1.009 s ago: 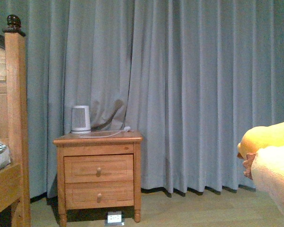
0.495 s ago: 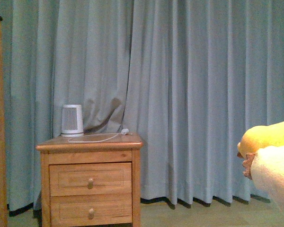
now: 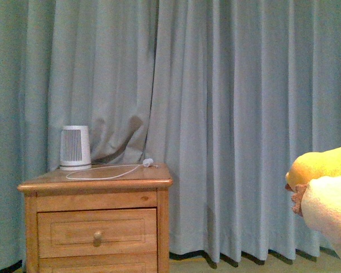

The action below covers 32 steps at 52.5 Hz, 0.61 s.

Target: Put away toys

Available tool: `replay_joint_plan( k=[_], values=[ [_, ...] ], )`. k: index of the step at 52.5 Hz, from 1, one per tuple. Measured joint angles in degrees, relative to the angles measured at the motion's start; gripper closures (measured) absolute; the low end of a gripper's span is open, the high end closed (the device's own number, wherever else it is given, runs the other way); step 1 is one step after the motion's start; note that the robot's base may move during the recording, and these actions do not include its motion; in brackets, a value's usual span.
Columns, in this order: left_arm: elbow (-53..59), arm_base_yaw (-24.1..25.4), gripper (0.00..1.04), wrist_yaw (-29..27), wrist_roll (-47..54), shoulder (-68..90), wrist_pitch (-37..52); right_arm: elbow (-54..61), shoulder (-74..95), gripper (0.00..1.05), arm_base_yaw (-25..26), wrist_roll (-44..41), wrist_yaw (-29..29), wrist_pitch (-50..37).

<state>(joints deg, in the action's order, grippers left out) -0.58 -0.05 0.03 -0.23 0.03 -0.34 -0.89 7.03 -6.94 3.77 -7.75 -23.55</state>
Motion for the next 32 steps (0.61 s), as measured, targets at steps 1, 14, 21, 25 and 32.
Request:
replay_joint_plan(
  k=[1,14,21,25,32],
  values=[
    [0.0,0.0,0.06,0.0,0.0,0.0,0.0,0.0,0.0,0.97,0.0,0.0,0.0,0.0],
    [0.0,0.1,0.06,-0.3,0.0,0.0,0.0,0.0,0.0,0.97,-0.1,0.0,-0.4,0.0],
    [0.0,0.1,0.06,-0.2,0.0,0.0,0.0,0.0,0.0,0.97,-0.1,0.0,-0.5,0.0],
    [0.0,0.1,0.06,0.0,0.0,0.0,0.0,0.0,0.0,0.97,-0.1,0.0,0.2,0.0],
    [0.0,0.1,0.06,0.0,0.0,0.0,0.0,0.0,0.0,0.97,0.0,0.0,0.3,0.0]
  ],
)
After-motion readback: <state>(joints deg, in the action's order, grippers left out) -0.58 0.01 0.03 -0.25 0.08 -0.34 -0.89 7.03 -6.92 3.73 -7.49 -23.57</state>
